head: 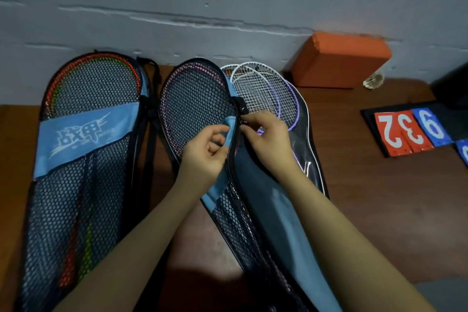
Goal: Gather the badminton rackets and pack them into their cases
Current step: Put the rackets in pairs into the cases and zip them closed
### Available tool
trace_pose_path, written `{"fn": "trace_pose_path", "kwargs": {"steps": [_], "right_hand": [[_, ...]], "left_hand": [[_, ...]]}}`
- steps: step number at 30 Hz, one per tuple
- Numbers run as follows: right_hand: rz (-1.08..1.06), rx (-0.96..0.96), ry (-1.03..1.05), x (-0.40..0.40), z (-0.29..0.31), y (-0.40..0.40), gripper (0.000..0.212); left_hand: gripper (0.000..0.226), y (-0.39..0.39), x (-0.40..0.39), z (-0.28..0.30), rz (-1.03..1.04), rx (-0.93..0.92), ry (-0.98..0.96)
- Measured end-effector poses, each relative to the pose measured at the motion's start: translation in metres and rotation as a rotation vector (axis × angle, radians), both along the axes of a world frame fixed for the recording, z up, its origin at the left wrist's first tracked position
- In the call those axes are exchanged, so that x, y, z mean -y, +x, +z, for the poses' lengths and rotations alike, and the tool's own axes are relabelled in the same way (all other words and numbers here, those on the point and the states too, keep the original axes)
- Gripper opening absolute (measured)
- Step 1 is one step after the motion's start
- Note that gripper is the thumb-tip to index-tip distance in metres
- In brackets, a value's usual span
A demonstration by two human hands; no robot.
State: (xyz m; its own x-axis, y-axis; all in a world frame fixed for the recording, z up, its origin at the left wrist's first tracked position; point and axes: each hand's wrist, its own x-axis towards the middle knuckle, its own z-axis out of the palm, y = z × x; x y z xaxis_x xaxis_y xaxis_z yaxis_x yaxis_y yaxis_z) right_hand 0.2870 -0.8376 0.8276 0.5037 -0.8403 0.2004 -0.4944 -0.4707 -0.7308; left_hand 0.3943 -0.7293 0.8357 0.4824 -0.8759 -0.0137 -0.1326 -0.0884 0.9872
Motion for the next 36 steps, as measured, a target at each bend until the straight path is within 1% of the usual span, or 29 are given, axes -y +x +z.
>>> {"fn": "trace_pose_path", "kwargs": {"steps": [3, 6, 7, 10, 12, 14, 16, 19, 23, 27, 28, 29, 31, 32, 33, 34, 36], "right_hand": [[0.024, -0.052, -0.061, -0.003, 0.000, -0.001, 0.018], [0.091, -0.180, -0.164, -0.007, 0.001, -0.006, 0.021], [0.116, -0.190, -0.169, -0.008, 0.001, -0.009, 0.021], [0.122, -0.105, -0.067, -0.015, -0.003, -0.019, 0.015], [0.108, -0.048, 0.007, -0.022, -0.005, -0.026, 0.013], [0.146, -0.058, 0.025, -0.027, -0.007, -0.033, 0.013], [0.217, -0.109, -0.004, -0.031, -0.009, -0.041, 0.016], [0.216, -0.123, 0.001, -0.033, -0.013, -0.057, 0.015], [0.218, -0.107, 0.065, -0.040, -0.023, -0.076, 0.006], [0.214, -0.063, 0.182, -0.049, -0.029, -0.096, 0.011], [0.188, -0.037, 0.218, -0.049, -0.029, -0.100, 0.013], [0.161, -0.014, 0.242, -0.050, -0.029, -0.103, 0.013], [0.105, 0.021, 0.254, -0.050, -0.031, -0.106, 0.014], [0.085, 0.035, 0.250, -0.050, -0.033, -0.107, 0.014], [0.075, 0.047, 0.240, -0.050, -0.034, -0.107, 0.015], [0.068, 0.052, 0.229, -0.051, -0.036, -0.106, 0.015], [0.065, 0.053, 0.215, -0.053, -0.038, -0.105, 0.014]], "left_hand": [[0.030, 0.002, 0.001, 0.000, -0.004, -0.013, 0.024], [0.028, 0.003, 0.003, -0.003, 0.023, -0.048, 0.060], [0.028, 0.004, 0.004, -0.004, 0.036, -0.063, 0.074], [0.030, 0.007, 0.009, -0.009, 0.073, -0.142, 0.112], [0.029, 0.004, 0.014, -0.011, 0.086, -0.131, 0.129], [0.028, -0.001, 0.020, -0.012, 0.093, -0.098, 0.132], [0.028, -0.006, 0.025, -0.014, 0.090, -0.071, 0.133], [0.026, -0.013, 0.033, -0.020, 0.073, -0.023, 0.129], [0.022, -0.025, 0.042, -0.029, 0.090, 0.079, 0.095], [0.021, -0.035, 0.042, -0.040, 0.113, 0.199, 0.090], [0.021, -0.035, 0.040, -0.042, 0.077, 0.259, 0.089], [0.022, -0.034, 0.038, -0.045, 0.009, 0.365, 0.082], [0.027, -0.032, 0.030, -0.049, -0.222, 0.666, 0.090], [0.031, -0.032, 0.025, -0.052, -0.350, 0.791, 0.115], [0.036, -0.033, 0.019, -0.054, -0.456, 0.878, 0.153], [0.039, -0.034, 0.014, -0.057, -0.518, 0.928, 0.179], [0.042, -0.033, 0.007, -0.061, -0.524, 0.917, 0.165]]}}
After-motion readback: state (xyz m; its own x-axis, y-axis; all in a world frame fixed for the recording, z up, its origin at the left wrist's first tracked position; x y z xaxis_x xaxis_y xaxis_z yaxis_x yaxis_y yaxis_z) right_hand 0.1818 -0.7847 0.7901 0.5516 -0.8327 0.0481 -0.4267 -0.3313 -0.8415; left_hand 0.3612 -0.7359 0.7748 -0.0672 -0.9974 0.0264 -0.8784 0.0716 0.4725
